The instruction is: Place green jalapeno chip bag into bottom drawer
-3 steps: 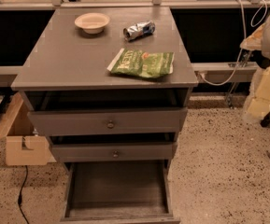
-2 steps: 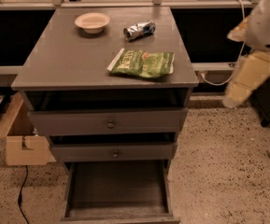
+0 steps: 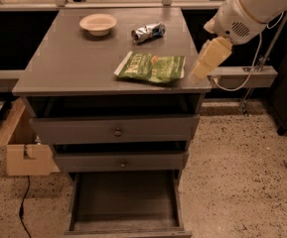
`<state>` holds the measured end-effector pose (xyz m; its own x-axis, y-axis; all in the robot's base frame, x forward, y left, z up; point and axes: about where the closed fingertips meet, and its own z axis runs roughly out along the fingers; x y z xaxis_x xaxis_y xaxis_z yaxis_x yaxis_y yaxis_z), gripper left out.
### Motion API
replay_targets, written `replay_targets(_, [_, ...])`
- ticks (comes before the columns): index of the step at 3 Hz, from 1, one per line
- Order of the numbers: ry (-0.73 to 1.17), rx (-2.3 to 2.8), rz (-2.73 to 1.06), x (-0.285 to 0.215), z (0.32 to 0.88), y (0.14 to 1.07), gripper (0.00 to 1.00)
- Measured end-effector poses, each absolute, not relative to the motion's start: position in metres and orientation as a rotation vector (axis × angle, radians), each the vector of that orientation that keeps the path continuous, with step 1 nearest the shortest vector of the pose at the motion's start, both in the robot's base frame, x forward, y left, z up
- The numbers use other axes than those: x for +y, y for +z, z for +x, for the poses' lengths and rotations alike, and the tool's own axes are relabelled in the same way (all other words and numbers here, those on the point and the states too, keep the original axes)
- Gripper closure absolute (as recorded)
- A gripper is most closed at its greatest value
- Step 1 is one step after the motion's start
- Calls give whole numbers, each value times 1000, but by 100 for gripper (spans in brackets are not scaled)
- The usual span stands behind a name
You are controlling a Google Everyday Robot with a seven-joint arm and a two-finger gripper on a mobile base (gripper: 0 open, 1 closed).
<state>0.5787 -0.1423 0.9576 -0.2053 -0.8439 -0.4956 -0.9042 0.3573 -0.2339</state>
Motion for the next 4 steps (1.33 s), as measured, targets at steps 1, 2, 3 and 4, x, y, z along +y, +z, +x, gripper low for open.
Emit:
replay_targets(1, [206, 2080, -1507, -103, 617, 936, 0])
replay_targets(2, [230, 2119, -1531, -67, 644, 906, 0])
replay_targets(3, [184, 2190, -1565, -40, 675, 869, 2])
replay_targets(4, [171, 2242, -1570, -38, 691, 846, 25])
